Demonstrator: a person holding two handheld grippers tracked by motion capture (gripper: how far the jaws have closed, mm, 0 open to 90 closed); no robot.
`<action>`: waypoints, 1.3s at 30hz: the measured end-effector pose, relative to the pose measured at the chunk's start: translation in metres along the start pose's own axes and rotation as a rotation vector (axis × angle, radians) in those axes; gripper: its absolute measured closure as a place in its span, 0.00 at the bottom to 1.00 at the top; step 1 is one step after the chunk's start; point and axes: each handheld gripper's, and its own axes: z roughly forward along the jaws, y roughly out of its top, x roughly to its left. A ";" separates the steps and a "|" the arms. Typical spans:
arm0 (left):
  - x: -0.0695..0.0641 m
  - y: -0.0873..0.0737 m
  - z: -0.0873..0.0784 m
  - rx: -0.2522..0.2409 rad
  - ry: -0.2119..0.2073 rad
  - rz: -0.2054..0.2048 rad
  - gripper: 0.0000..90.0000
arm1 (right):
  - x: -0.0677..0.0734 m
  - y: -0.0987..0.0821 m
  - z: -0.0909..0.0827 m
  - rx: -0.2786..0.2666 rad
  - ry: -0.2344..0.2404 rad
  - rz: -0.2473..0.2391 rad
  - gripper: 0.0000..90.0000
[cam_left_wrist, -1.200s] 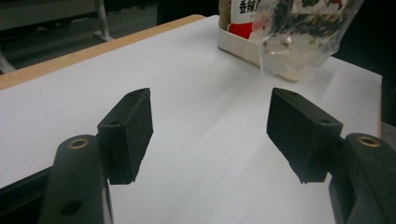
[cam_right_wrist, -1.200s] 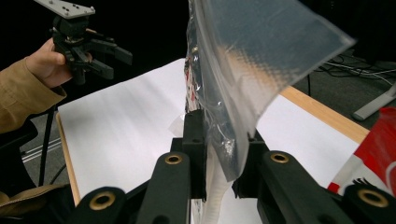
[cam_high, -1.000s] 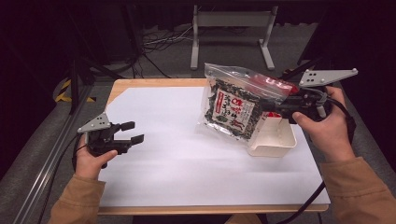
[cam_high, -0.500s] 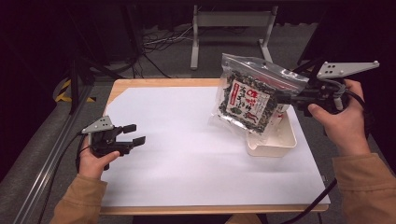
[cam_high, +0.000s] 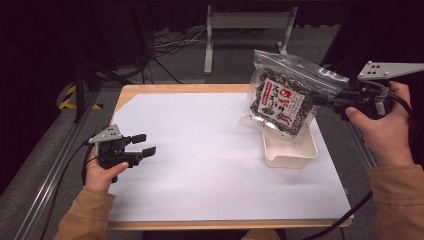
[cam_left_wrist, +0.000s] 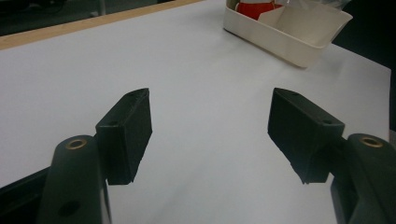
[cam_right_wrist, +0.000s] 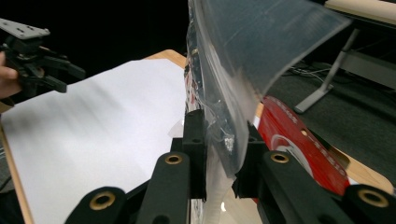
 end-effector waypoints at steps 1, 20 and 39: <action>0.000 0.000 0.000 -0.002 -0.002 -0.003 0.35 | 0.000 0.000 0.000 0.000 0.000 0.000 0.87; 0.002 -0.002 0.002 0.007 0.004 -0.014 0.34 | -0.017 -0.027 0.006 0.140 -0.136 0.054 0.87; 0.003 -0.003 0.004 0.013 0.000 -0.022 0.34 | -0.020 -0.067 0.037 0.226 -0.140 0.086 0.87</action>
